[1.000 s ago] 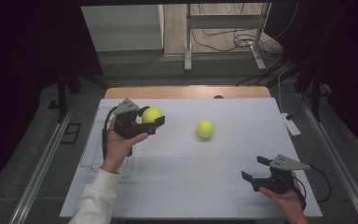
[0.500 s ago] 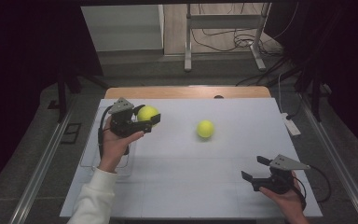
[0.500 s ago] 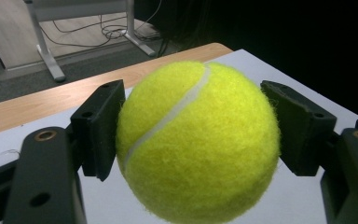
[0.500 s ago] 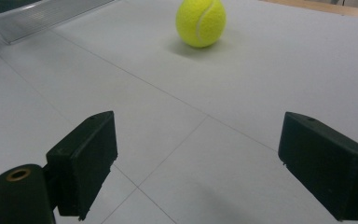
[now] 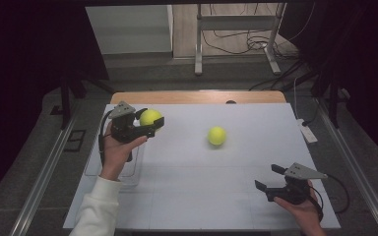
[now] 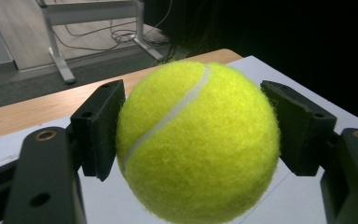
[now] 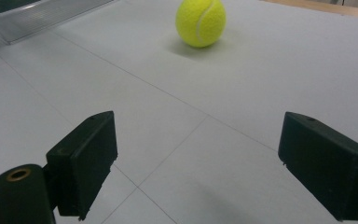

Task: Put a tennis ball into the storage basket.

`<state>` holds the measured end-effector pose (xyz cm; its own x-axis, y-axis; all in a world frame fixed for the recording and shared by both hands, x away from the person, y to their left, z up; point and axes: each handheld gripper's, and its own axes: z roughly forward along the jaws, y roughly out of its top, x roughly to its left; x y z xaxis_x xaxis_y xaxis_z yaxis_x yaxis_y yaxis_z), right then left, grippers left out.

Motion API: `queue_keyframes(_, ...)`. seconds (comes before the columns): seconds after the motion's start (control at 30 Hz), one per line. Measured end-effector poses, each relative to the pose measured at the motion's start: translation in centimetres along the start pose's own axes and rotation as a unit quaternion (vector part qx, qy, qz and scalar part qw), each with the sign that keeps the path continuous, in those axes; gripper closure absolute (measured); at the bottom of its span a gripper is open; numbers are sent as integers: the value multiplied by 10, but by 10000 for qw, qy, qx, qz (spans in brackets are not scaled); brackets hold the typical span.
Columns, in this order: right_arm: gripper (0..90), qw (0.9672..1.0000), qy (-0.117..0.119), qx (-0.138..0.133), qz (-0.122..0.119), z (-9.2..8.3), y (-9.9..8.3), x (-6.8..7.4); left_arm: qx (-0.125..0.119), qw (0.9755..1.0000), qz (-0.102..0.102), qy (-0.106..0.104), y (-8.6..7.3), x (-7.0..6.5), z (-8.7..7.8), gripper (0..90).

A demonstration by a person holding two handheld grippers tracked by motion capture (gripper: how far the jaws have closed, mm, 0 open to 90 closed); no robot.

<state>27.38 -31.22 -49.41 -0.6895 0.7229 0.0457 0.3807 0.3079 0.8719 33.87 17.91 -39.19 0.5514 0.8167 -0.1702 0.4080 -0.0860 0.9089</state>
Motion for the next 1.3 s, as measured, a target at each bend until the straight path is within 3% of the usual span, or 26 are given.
queue_keyframes(1.3, 123, 10000, -10, 15, -12, 0, 0, 0, -40, 9979, -444, 460, -8, 49, -11, 268)
